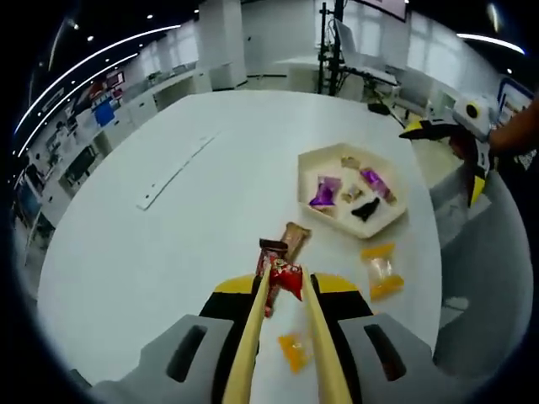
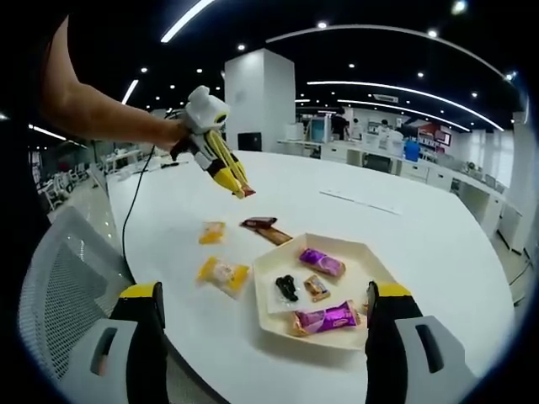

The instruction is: Place the target food into the container with the food tongs after gripping and lifting it, then release it inside without dropping or visibly crushing the food.

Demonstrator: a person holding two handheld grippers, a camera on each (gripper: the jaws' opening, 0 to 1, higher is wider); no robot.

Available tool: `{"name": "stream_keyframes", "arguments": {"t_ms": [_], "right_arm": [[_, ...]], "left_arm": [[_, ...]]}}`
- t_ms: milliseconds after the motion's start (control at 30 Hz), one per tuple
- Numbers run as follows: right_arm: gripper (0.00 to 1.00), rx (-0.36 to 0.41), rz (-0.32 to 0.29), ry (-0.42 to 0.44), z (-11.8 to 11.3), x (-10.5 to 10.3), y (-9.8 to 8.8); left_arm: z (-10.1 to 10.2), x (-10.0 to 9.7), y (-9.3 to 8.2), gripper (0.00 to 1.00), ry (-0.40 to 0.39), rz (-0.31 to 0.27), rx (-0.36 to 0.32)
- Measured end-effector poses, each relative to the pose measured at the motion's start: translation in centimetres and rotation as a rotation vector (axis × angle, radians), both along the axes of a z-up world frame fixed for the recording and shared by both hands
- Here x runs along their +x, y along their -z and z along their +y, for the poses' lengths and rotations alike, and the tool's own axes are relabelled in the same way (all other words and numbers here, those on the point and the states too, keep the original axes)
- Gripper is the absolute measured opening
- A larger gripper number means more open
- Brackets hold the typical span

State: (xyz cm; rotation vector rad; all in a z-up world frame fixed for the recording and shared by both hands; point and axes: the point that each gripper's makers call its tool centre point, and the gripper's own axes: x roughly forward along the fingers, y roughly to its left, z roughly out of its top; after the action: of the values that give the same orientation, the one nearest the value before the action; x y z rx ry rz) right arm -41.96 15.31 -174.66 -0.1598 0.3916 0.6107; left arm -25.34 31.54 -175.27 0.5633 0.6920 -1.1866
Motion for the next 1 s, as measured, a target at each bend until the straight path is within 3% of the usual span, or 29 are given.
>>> {"name": "stream_keyframes", "arguments": {"t_ms": [300, 1000], "right_arm": [[0.98, 0.006, -0.007, 0.010, -0.2, 0.1, -0.1], [0.98, 0.013, -0.008, 0.012, -0.1, 0.0, -0.3]], "left_arm": [[-2.2, -0.5, -0.4, 0.20, 0.024, -0.002, -0.006], [-9.4, -2.0, -1.6, 0.20, 0.104, -0.002, -0.055]]}}
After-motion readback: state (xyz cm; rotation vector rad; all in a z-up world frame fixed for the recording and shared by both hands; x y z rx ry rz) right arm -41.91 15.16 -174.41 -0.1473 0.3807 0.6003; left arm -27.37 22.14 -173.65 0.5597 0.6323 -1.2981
